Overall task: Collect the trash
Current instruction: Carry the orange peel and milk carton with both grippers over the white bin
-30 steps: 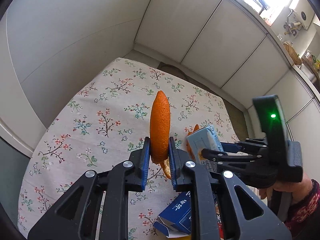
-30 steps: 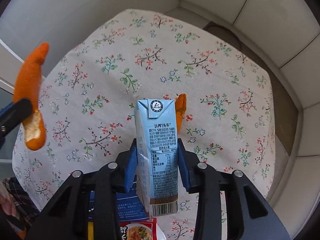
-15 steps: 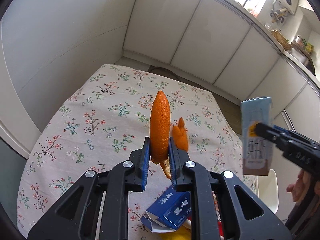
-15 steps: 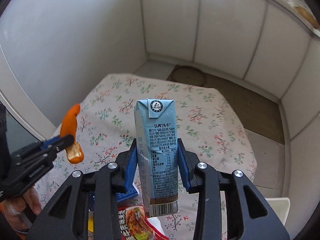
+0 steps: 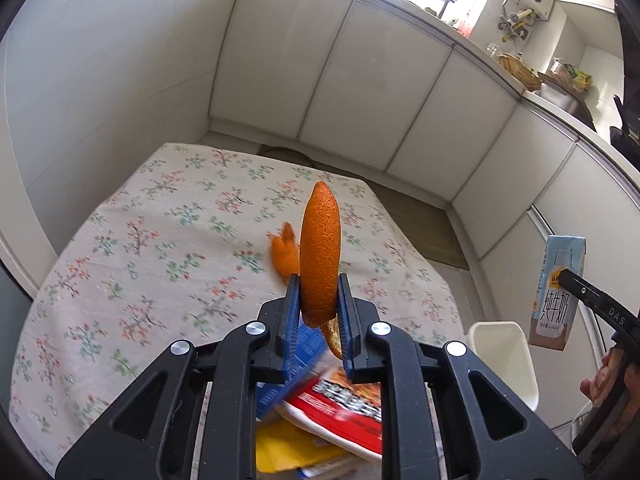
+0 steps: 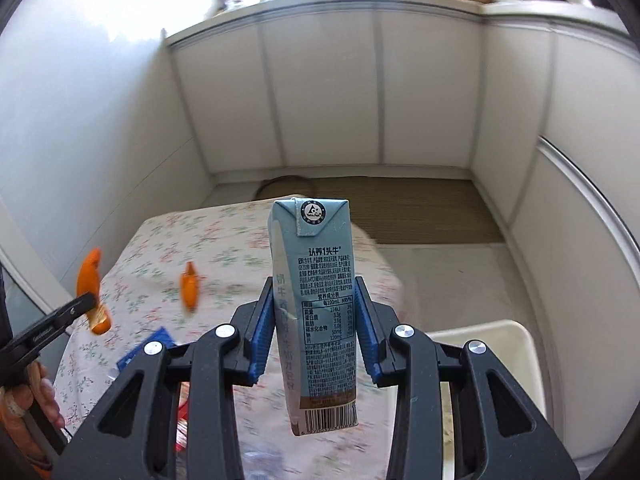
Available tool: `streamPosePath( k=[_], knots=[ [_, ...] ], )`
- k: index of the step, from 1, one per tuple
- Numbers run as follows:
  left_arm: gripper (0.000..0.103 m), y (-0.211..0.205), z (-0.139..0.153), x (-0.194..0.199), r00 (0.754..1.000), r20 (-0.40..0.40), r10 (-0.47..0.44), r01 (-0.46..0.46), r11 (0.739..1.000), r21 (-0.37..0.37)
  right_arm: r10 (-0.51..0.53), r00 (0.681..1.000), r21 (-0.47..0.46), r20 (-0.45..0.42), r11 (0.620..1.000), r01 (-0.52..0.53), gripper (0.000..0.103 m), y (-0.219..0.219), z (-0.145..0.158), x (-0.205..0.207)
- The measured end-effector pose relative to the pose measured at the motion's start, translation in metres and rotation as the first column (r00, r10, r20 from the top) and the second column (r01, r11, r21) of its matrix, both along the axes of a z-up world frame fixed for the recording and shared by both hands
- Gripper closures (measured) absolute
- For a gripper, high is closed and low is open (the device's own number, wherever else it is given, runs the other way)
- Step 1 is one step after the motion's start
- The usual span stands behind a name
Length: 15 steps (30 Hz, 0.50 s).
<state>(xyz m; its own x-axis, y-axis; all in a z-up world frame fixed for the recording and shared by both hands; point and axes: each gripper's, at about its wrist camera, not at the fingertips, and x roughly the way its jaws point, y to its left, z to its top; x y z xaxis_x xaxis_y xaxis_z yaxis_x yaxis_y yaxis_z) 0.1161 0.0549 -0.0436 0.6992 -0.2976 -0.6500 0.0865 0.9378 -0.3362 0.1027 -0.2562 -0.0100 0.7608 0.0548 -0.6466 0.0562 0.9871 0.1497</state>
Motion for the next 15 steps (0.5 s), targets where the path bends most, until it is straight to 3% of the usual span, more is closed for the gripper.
streamPosePath(
  k=[6,11,15],
  knots=[
    [0.086,-0.041,0.000,-0.015,0.997,-0.027,-0.077,0.077,0.997,-0.005,-0.142,0.990,0.018,-0.013,0.990,0.143,0.066,-0.065,-0.013,-0.028],
    [0.086,-0.077,0.006,-0.026,0.990,-0.024,-0.141,0.142,0.989,0.030,-0.270,0.958,0.074,-0.094,0.958,0.277,0.066,-0.119,-0.046,-0.048],
    [0.086,-0.106,0.009,-0.029,0.983,-0.016,-0.185,0.185,0.982,0.045,-0.330,0.940,0.065,-0.092,0.940,0.336,0.066,-0.144,-0.052,-0.062]
  ],
)
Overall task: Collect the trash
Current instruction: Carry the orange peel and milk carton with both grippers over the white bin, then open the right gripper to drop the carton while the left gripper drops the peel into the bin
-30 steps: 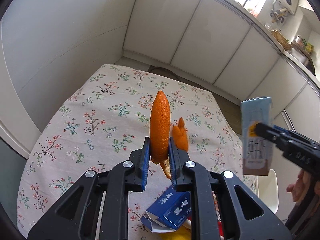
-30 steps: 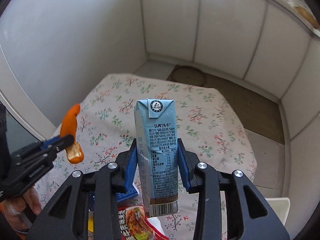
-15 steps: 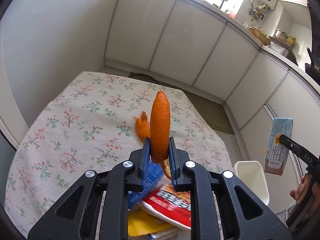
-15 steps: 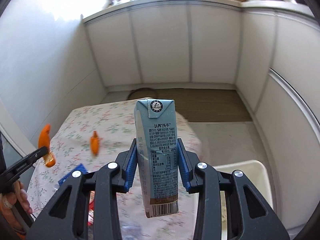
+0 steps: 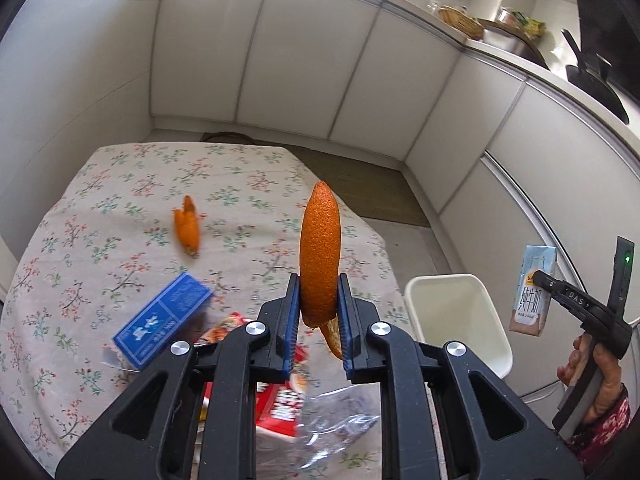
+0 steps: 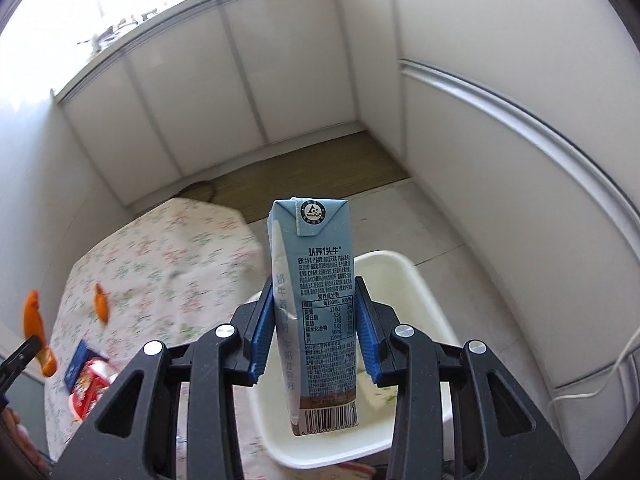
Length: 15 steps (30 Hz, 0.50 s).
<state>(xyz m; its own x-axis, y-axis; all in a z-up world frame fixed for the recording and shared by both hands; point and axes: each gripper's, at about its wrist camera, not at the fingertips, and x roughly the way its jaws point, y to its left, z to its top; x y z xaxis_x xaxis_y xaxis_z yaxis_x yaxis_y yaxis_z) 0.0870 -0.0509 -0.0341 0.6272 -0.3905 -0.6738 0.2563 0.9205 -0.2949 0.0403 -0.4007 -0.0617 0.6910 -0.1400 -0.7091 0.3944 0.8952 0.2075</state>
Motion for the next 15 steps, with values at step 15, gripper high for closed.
streamPosePath(
  k=[15],
  knots=[
    [0.086,-0.122,-0.016,-0.008,0.972,-0.071,-0.223,0.224,0.975,0.003,-0.105,0.989,0.077,-0.103,0.991,0.113,0.044,-0.033,-0.022,-0.023]
  ],
)
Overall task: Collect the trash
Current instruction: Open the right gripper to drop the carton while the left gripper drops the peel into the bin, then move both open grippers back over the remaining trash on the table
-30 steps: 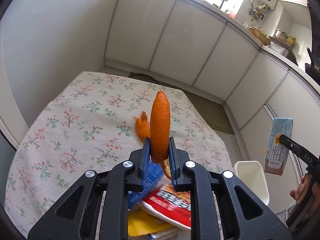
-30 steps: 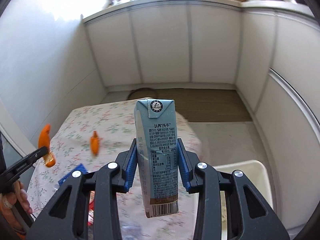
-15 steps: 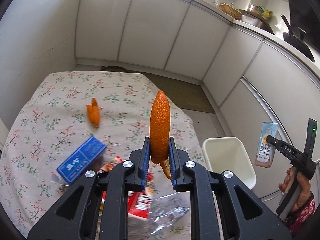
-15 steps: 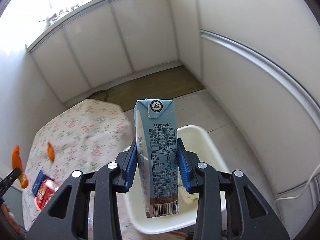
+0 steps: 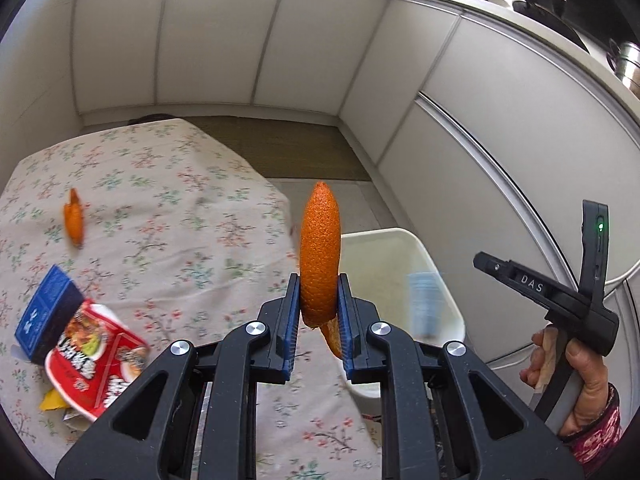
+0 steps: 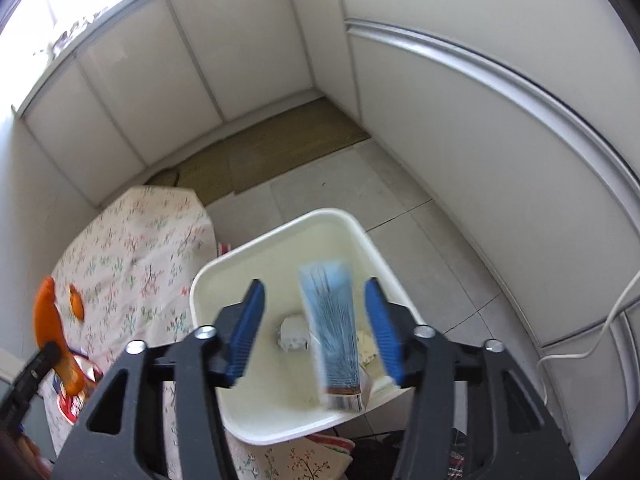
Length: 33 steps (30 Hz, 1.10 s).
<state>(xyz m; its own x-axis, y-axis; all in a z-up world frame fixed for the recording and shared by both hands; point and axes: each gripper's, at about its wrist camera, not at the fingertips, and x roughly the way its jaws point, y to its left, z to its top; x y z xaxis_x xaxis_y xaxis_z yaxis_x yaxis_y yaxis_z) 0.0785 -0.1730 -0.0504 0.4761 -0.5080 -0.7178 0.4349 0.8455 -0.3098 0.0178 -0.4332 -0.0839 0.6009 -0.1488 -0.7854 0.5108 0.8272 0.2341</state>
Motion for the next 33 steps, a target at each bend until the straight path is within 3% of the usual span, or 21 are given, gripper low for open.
streamPosePath(
  k=[6,20,22,24,33],
  knots=[
    [0.086,-0.036,0.003,0.006,0.998,-0.024,-0.053,0.052,0.998,-0.029,-0.076,0.996,-0.046,0.042,0.996,0.078,0.034,-0.017,0.012,-0.016],
    [0.083,-0.121,-0.014,0.012,0.985,-0.061,-0.163,0.164,0.986,0.015,-0.211,0.975,-0.073,0.065,0.974,0.216,0.033,-0.049,0.024,-0.035],
    [0.076,-0.128,-0.015,0.011,0.984,-0.065,-0.165,0.167,0.985,0.029,-0.226,0.972,-0.071,0.062,0.971,0.230,0.031,-0.052,0.022,-0.035],
    [0.061,-0.132,-0.016,0.011,0.985,-0.063,-0.161,0.163,0.986,0.043,-0.241,0.968,-0.069,0.066,0.967,0.245,0.025,-0.056,0.023,-0.038],
    [0.028,-0.118,-0.007,0.004,0.996,0.034,-0.077,0.072,0.986,0.150,-0.222,0.972,-0.164,0.072,0.959,0.231,0.014,-0.041,0.028,-0.038]
  ],
)
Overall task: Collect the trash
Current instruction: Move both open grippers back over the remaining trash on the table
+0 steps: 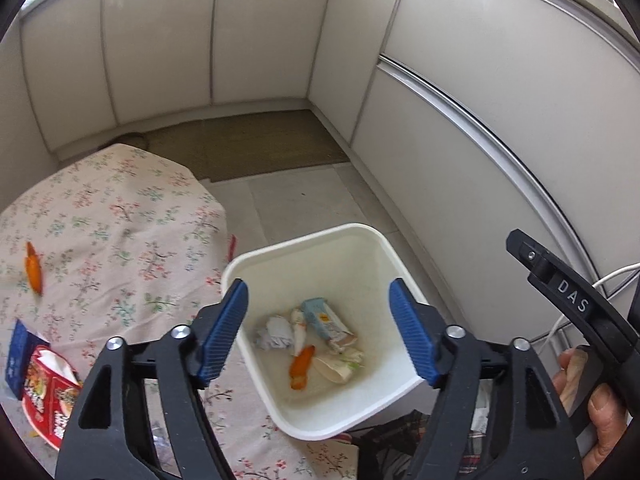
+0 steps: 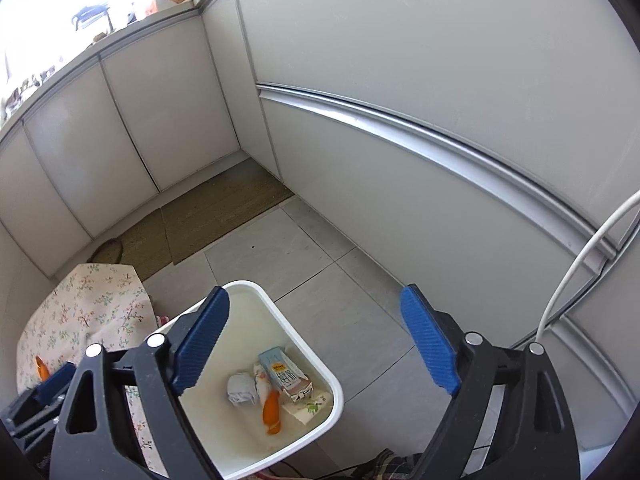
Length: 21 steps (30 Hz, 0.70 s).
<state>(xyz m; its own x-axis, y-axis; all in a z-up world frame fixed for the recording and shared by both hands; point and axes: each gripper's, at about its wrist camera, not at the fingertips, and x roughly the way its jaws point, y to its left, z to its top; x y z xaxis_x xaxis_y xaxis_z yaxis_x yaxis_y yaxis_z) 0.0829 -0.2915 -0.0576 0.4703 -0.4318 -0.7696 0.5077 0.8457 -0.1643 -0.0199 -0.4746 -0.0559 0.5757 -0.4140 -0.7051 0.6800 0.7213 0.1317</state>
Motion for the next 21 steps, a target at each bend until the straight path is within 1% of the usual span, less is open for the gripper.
streamPosePath(
  k=[1,4,6,9,15,21],
  knots=[
    [0.026,0.003,0.001,-0.001,1.000,0.024,0.014,-0.014,1.000,0.017,0.006,1.000,-0.019,-0.005,1.000,-0.006,0.013,0.004,0.001,0.001],
    [0.021,0.010,0.004,-0.002,0.997,0.061,0.041,-0.044,0.998,0.045,0.020,1.000,-0.071,-0.019,0.997,-0.021,0.009,0.013,0.003,0.005],
    [0.017,0.015,0.004,-0.001,0.996,0.067,0.060,-0.063,0.997,0.055,0.034,0.999,-0.108,-0.032,0.993,-0.037,0.009,0.021,0.003,0.007],
    [0.014,0.023,0.003,0.001,0.994,0.067,0.087,-0.091,0.994,0.059,0.055,0.997,-0.136,-0.050,0.989,-0.062,0.008,0.029,0.002,0.012],
    [0.011,0.041,0.000,0.000,0.989,0.076,0.129,-0.135,0.988,0.079,0.108,0.991,-0.148,-0.081,0.982,-0.119,0.007,0.043,-0.002,0.022],
    [0.010,0.069,-0.004,0.003,0.982,0.081,0.173,-0.181,0.978,0.105,0.170,0.980,-0.150,-0.105,0.971,-0.185,0.007,0.062,-0.003,0.031]
  ],
)
